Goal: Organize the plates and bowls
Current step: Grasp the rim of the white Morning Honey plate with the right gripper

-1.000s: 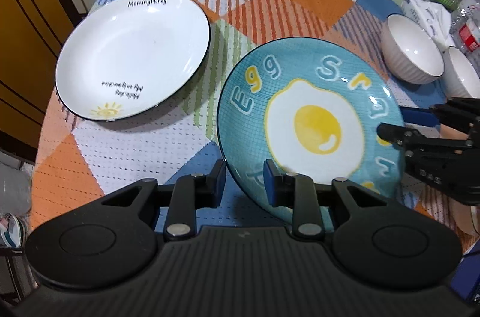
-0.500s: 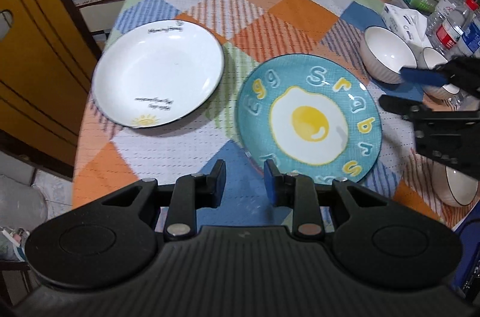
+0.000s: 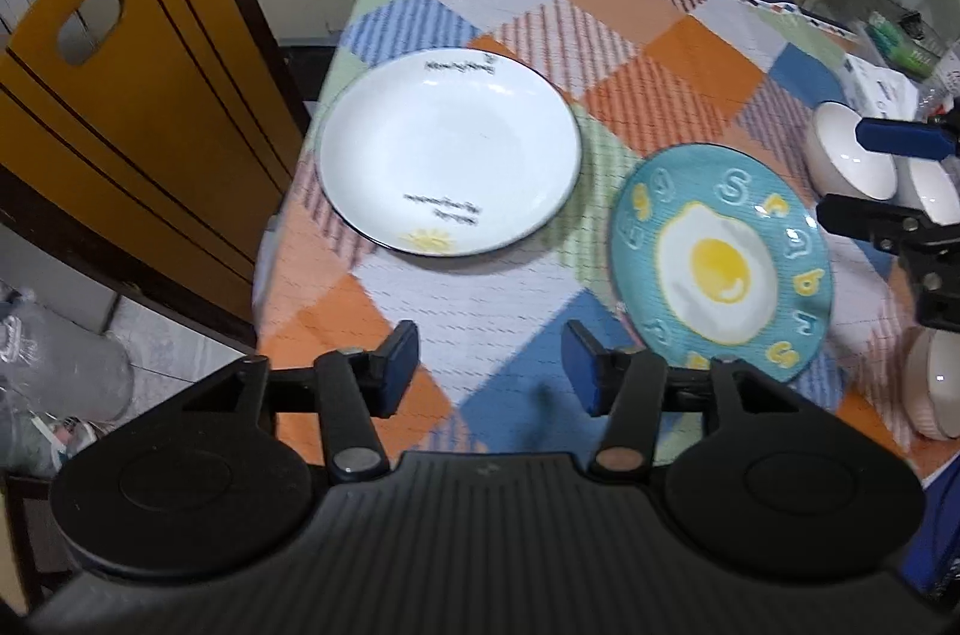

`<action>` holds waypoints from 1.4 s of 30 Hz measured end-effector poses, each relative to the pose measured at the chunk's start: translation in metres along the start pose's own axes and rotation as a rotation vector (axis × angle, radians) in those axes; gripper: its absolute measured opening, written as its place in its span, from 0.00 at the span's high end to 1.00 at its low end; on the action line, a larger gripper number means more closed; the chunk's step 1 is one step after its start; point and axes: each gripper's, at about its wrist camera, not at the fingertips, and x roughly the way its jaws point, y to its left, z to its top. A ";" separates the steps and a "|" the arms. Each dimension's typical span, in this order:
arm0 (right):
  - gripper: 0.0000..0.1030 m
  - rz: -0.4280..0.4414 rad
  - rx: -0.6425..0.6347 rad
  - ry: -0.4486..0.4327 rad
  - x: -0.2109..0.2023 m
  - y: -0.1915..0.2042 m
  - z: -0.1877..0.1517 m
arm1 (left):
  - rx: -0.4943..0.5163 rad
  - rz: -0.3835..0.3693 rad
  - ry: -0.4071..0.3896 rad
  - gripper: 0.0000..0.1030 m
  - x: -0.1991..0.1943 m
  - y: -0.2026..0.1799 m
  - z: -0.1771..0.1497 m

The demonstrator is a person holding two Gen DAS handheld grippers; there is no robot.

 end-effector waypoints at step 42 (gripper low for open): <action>0.49 0.330 0.559 0.106 0.237 -0.038 0.012 | -0.236 0.044 -0.052 0.71 0.158 0.095 0.045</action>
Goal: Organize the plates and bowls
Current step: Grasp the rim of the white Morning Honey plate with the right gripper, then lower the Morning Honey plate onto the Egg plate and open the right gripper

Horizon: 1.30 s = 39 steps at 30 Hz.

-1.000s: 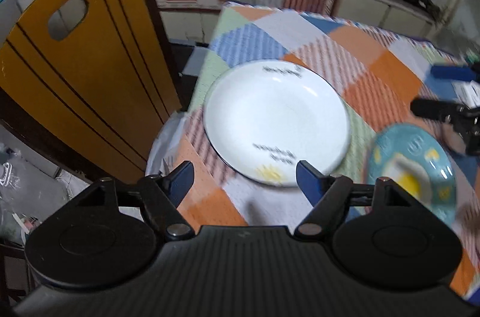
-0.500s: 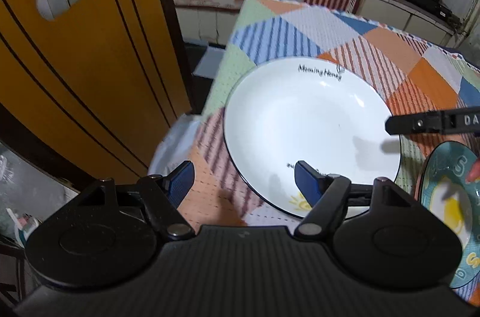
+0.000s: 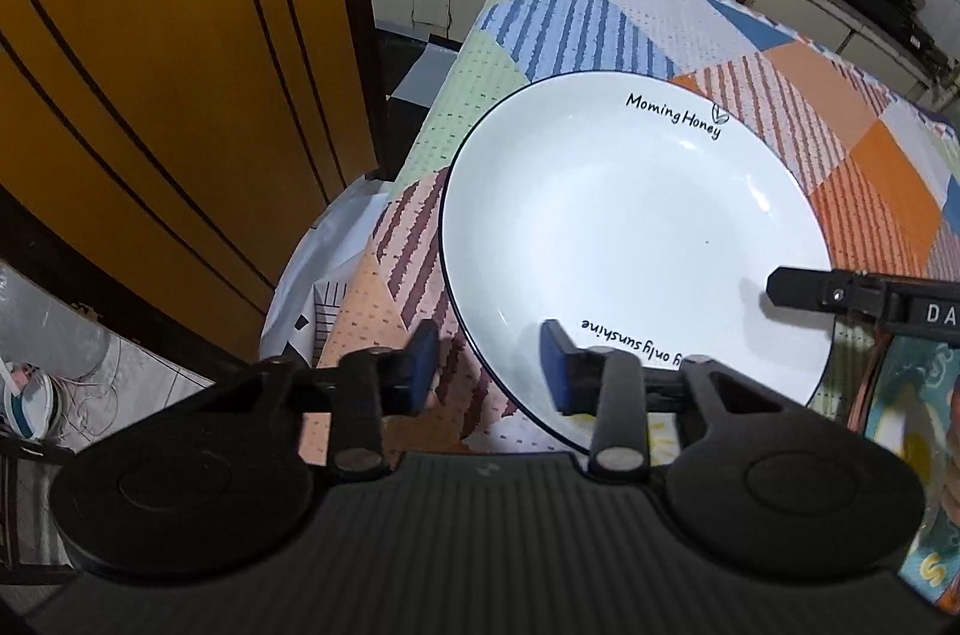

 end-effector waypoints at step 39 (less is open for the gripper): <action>0.81 -0.026 -0.145 -0.034 -0.102 0.019 -0.038 | 0.206 -0.164 0.028 0.74 -0.084 -0.047 -0.017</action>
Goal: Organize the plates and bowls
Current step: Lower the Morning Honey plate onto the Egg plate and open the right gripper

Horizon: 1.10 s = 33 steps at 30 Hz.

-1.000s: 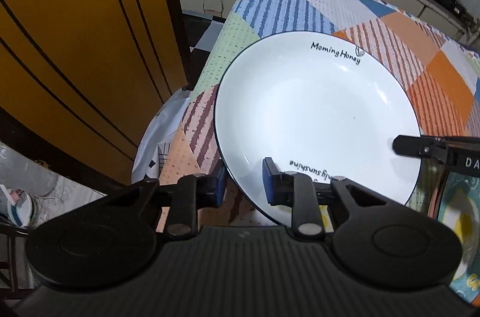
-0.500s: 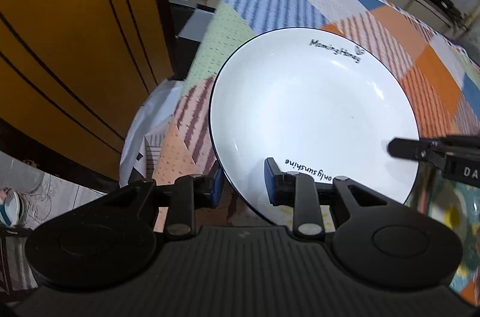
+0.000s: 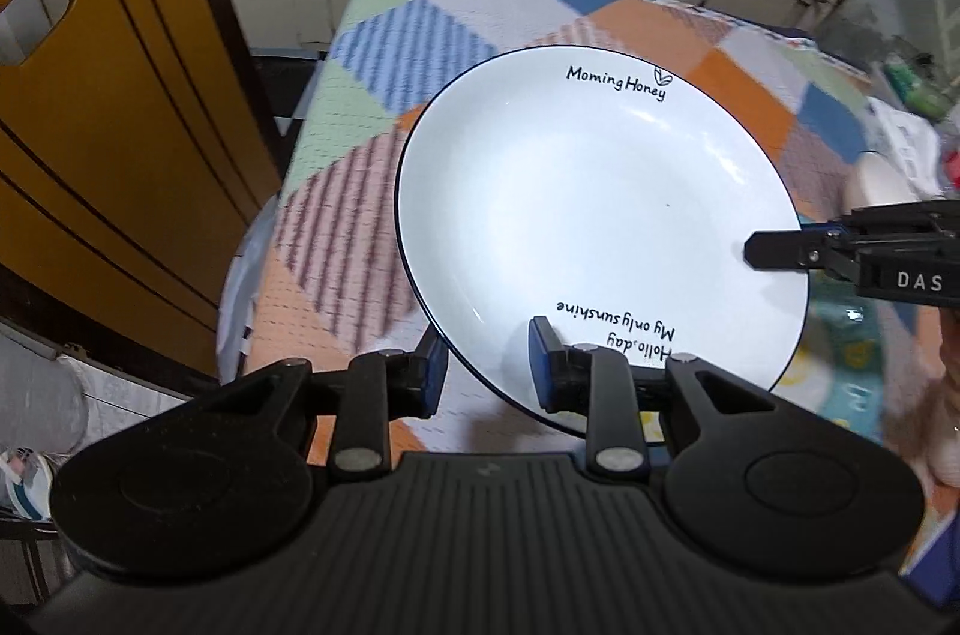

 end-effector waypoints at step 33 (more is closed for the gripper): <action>0.80 -0.097 0.155 0.042 -0.077 -0.054 -0.088 | 0.135 -0.109 0.170 0.74 0.033 -0.096 -0.025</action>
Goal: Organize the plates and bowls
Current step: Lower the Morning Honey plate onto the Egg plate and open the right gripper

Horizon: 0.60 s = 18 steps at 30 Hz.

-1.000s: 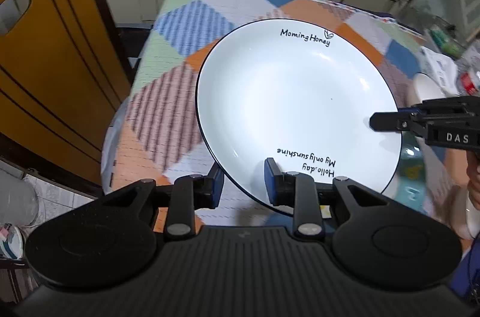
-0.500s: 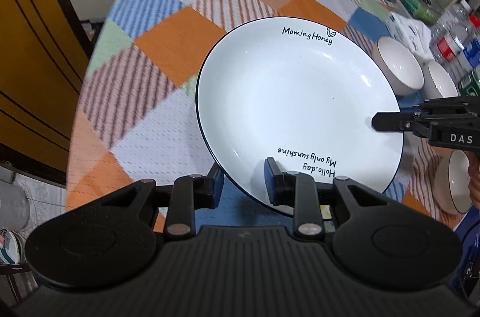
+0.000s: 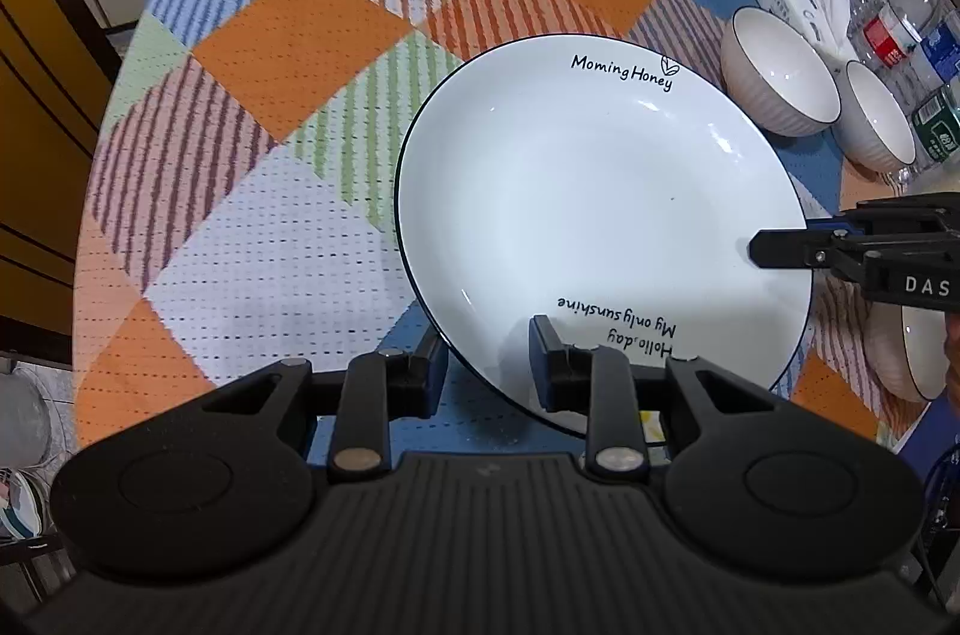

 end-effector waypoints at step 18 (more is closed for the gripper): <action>0.77 -0.188 -0.021 0.068 0.000 0.014 0.000 | -0.001 0.026 0.075 0.73 0.017 -0.017 0.008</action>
